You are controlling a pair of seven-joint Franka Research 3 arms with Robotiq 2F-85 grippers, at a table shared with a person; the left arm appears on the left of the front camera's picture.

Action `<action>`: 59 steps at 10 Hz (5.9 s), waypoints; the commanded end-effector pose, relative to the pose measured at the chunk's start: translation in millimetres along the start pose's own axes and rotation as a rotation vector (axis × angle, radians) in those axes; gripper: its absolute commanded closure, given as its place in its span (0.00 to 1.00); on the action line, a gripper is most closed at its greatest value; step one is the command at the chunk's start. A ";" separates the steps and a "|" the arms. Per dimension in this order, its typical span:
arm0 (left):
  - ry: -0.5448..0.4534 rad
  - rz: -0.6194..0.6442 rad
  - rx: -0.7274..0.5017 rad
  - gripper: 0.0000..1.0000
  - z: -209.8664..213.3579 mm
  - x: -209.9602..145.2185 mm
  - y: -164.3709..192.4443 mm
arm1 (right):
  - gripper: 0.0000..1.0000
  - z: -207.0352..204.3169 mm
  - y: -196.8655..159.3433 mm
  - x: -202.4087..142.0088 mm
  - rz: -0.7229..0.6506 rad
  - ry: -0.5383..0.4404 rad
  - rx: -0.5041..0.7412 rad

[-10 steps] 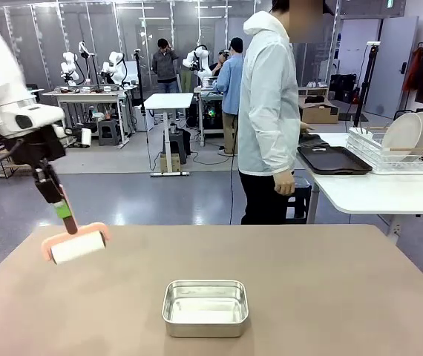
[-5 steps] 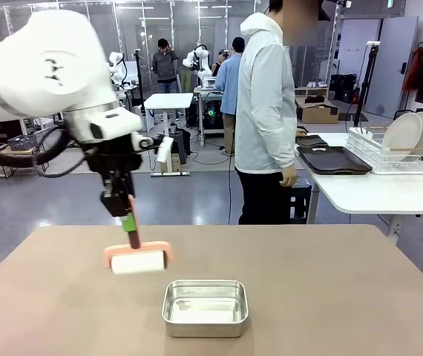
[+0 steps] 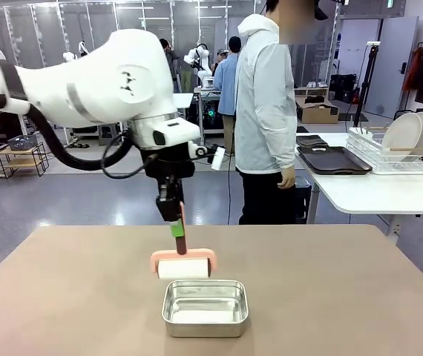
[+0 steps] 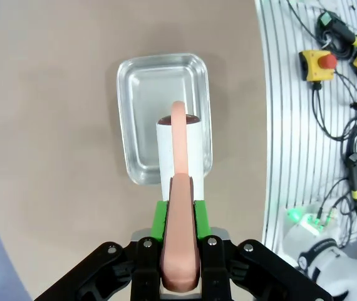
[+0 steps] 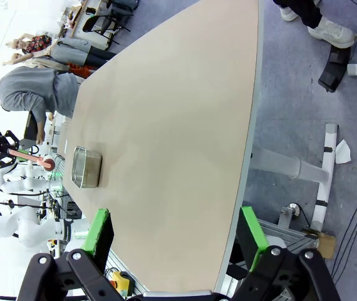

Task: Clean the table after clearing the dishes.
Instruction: Place the Lint Roller back on top of the Airtight Container.

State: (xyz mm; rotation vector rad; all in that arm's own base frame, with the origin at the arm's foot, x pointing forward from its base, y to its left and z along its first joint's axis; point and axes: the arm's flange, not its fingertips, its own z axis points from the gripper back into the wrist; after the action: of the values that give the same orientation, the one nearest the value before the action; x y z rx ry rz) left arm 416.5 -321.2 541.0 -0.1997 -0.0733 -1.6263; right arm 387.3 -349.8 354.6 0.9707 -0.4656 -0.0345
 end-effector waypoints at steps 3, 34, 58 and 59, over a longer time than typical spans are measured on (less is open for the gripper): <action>0.019 0.050 0.016 0.80 -27.4 20.9 5.3 | 0.00 -0.8 4.2 -4.8 0.005 0.003 -0.013; 0.016 0.070 -0.025 0.00 -113.4 20.0 70.7 | 0.00 -0.8 4.2 -4.8 0.005 0.003 -0.013; 0.018 0.079 0.024 0.00 -92.7 18.3 76.5 | 0.00 -0.8 4.2 -4.8 0.005 0.003 -0.013; 0.018 0.079 0.024 0.00 -92.7 18.3 76.5 | 0.00 -0.8 4.2 -4.8 0.005 0.003 -0.013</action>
State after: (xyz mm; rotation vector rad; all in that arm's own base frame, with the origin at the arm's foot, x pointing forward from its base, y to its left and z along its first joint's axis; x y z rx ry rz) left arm 485.6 -360.1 445.6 -0.1675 -0.0762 -1.5504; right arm 387.2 -349.9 354.6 0.9706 -0.4657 -0.0348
